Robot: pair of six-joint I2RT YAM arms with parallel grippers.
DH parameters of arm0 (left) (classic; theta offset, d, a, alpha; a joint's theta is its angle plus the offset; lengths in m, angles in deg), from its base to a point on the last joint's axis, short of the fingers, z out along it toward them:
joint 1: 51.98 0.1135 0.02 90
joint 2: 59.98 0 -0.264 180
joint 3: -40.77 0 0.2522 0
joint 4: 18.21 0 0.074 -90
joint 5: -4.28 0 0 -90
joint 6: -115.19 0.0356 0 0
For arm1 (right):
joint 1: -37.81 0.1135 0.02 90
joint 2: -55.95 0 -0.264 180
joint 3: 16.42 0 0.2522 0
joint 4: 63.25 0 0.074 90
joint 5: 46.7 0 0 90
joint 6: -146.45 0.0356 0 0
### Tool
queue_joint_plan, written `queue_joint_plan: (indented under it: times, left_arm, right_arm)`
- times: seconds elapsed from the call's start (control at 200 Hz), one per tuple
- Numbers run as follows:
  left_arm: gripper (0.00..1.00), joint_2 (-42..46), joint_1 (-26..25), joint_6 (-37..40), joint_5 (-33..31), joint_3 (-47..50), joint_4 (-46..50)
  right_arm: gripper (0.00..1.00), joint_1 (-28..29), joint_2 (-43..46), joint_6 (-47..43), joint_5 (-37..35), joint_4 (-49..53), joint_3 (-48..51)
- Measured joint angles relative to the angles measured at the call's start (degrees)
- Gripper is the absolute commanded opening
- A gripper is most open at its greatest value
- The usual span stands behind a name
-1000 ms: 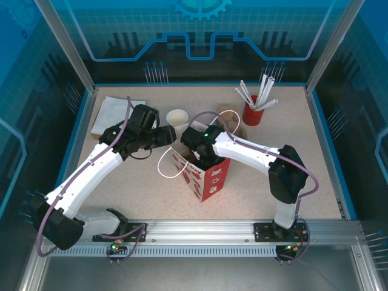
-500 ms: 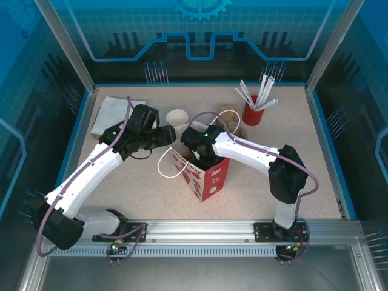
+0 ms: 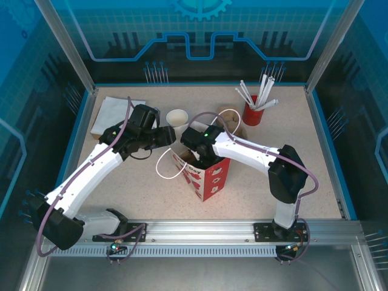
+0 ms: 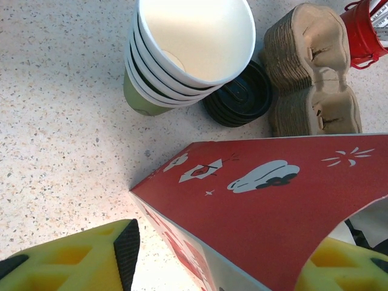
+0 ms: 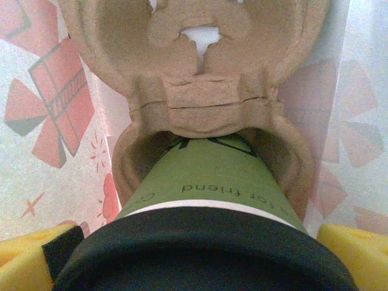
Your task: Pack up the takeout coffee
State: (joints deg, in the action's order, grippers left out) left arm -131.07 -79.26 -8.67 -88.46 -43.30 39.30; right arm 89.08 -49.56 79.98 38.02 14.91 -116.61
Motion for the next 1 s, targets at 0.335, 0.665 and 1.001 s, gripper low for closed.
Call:
queue_joint_plan:
  times: [0.335,0.665,1.001]
  left_arm:
    - [0.49,0.33,0.0,1.01,1.31,0.46,-0.63]
    - [0.47,1.03,-0.42,1.01,1.51,1.09,-0.74]
    - [0.54,1.05,-0.48,0.98,1.46,1.09,-0.7]
  right_arm:
    - [1.0,0.0,0.13,0.04,1.05,0.22,-0.92]
    - [1.0,-0.02,2.19,0.68,0.96,3.1,-7.52]
    - [1.0,-0.07,3.72,0.63,0.44,7.96,-15.06]
